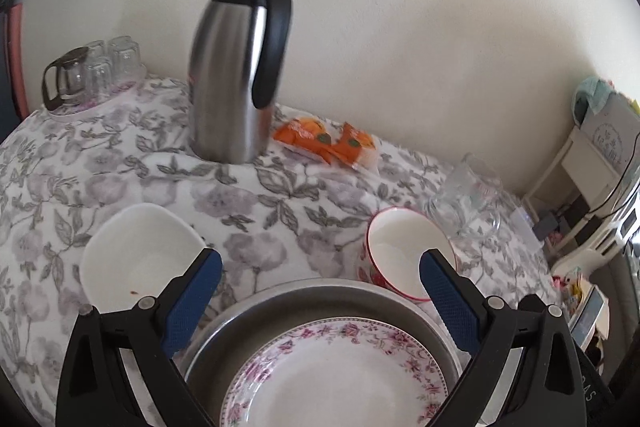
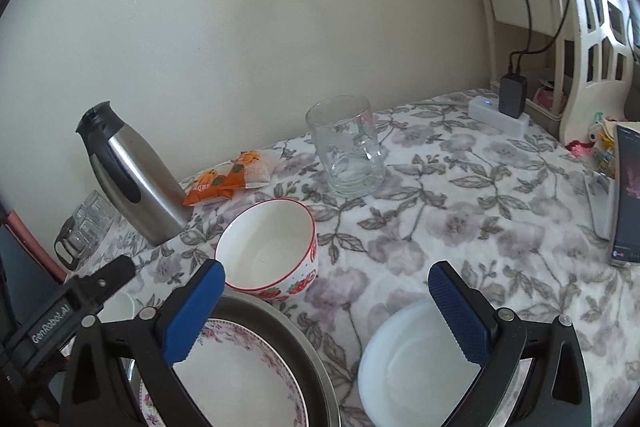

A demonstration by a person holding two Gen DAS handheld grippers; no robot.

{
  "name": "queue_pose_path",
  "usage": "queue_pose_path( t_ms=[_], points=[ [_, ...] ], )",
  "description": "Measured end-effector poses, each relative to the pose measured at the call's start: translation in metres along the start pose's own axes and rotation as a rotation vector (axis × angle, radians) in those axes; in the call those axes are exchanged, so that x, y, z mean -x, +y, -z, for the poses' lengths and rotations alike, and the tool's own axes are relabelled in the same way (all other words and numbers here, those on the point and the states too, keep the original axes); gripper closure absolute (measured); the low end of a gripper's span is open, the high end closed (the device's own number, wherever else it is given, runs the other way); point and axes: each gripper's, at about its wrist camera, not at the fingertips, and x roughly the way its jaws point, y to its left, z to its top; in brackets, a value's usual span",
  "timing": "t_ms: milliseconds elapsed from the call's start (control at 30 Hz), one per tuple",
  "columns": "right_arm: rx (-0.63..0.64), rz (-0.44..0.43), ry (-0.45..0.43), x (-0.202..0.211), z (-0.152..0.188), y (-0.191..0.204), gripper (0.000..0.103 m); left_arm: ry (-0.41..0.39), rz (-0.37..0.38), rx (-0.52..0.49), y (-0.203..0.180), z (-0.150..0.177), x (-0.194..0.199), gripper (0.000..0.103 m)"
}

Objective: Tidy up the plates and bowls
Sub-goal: 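Move both tools to the rim of the red-rimmed strawberry bowl, then close both tools on the strawberry bowl rim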

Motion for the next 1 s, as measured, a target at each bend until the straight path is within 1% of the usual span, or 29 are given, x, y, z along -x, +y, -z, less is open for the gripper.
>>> queue_pose_path(
  t_ms=[33,100,167,200,267,333,400,433,467,533,567,600,633,667,700,767,833,900,1000],
  points=[
    [0.004,0.006,0.01,-0.004,0.0,0.001,0.001,0.014,-0.006,-0.016,-0.004,-0.001,-0.004,0.004],
    [0.005,0.018,0.031,-0.011,-0.002,0.003,0.007,0.042,-0.013,-0.039,-0.01,-0.002,-0.013,0.004],
    [-0.006,0.023,0.046,-0.019,-0.003,0.003,0.019,0.083,-0.007,-0.034,-0.013,-0.002,-0.022,0.004],
    [-0.012,0.022,0.052,-0.023,-0.004,0.003,0.021,0.097,-0.006,-0.032,-0.013,-0.002,-0.025,0.004],
    [-0.016,0.016,0.071,-0.032,-0.005,0.005,0.029,0.111,-0.002,-0.034,-0.016,-0.003,-0.031,0.005],
    [-0.011,0.01,0.09,-0.042,-0.006,0.007,0.036,0.121,-0.018,-0.058,-0.021,-0.005,-0.037,0.008],
    [-0.017,0.001,0.109,-0.049,-0.008,0.009,0.041,0.148,-0.026,-0.077,-0.027,-0.007,-0.046,0.022],
    [-0.022,-0.007,0.123,-0.055,-0.01,0.009,0.044,0.169,-0.022,-0.077,-0.029,-0.008,-0.052,0.025],
    [-0.022,-0.008,0.13,-0.058,-0.011,0.01,0.047,0.187,-0.015,-0.078,-0.032,-0.01,-0.057,0.031],
    [-0.009,0.004,0.141,-0.065,-0.014,0.013,0.052,0.2,-0.006,-0.088,-0.039,-0.017,-0.063,0.034],
    [-0.006,0.011,0.153,-0.069,-0.016,0.013,0.055,0.204,-0.014,-0.102,-0.043,-0.021,-0.066,0.036],
    [-0.008,0.016,0.168,-0.075,-0.017,0.013,0.058,0.212,-0.025,-0.117,-0.047,-0.024,-0.07,0.039],
    [-0.012,0.017,0.181,-0.079,-0.017,0.013,0.063,0.226,-0.03,-0.124,-0.049,-0.026,-0.076,0.042],
    [-0.017,0.019,0.197,-0.085,-0.018,0.012,0.067,0.252,-0.027,-0.124,-0.051,-0.027,-0.083,0.049],
    [-0.021,0.027,0.216,-0.09,-0.018,0.012,0.069,0.267,-0.021,-0.122,-0.052,-0.027,-0.088,0.054],
    [-0.021,0.038,0.234,-0.097,-0.018,0.012,0.073,0.3,-0.021,-0.12,-0.053,-0.026,-0.098,0.059],
    [-0.022,0.031,0.257,-0.104,-0.019,0.012,0.077,0.334,-0.02,-0.108,-0.052,-0.024,-0.109,0.064],
    [-0.032,0.02,0.278,-0.11,-0.019,0.011,0.08,0.37,-0.014,-0.095,-0.052,-0.022,-0.119,0.075],
    [-0.022,0.018,0.308,-0.117,-0.021,0.015,0.085,0.403,-0.016,-0.11,-0.055,-0.019,-0.129,0.087]
  ],
)
